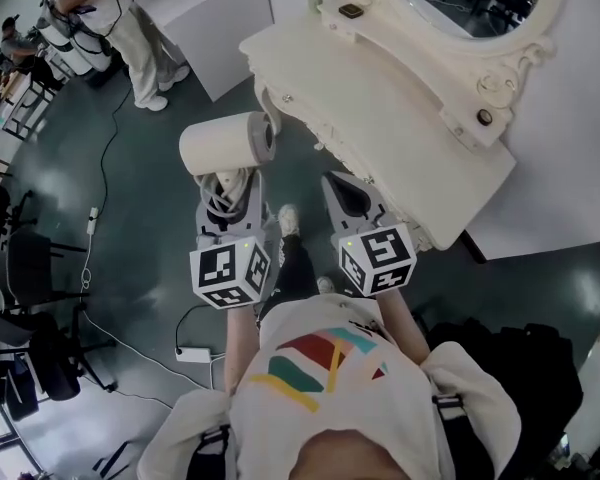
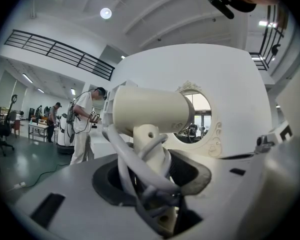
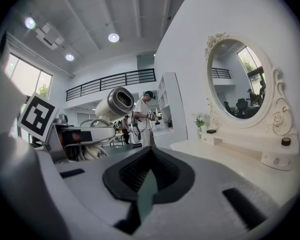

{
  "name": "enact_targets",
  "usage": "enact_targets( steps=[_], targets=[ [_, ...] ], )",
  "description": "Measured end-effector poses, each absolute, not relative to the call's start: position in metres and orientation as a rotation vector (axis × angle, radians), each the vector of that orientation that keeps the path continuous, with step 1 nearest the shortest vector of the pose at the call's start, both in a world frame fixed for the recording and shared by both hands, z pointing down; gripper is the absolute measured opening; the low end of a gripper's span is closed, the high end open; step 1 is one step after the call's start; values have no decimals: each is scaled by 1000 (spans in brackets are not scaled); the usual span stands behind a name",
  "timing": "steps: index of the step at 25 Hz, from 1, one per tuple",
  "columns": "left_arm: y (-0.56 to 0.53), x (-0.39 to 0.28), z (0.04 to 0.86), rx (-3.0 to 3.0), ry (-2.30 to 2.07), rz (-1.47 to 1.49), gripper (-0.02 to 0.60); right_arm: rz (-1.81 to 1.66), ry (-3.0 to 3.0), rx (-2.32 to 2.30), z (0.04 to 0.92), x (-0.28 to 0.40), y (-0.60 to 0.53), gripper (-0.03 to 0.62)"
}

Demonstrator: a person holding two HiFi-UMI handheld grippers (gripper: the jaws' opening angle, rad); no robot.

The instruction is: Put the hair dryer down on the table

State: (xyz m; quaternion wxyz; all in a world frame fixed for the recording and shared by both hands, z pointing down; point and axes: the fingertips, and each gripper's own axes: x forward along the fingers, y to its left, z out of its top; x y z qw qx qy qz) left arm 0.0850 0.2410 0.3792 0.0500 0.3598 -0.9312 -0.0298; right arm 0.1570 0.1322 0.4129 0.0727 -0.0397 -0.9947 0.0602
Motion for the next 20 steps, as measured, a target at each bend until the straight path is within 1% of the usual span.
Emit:
enact_targets(
  steps=[9,16,20],
  targets=[
    [219,60,385,1173,-2802,-173,187,162,-2974,-35,418,141,113,0],
    [201,34,398,1199,-2769,-161,187,139,-2960,12,425,112,101,0],
    [193,18,398,1211,-2761,-152,187,218,-2959,-66,428,92,104,0]
  ],
)
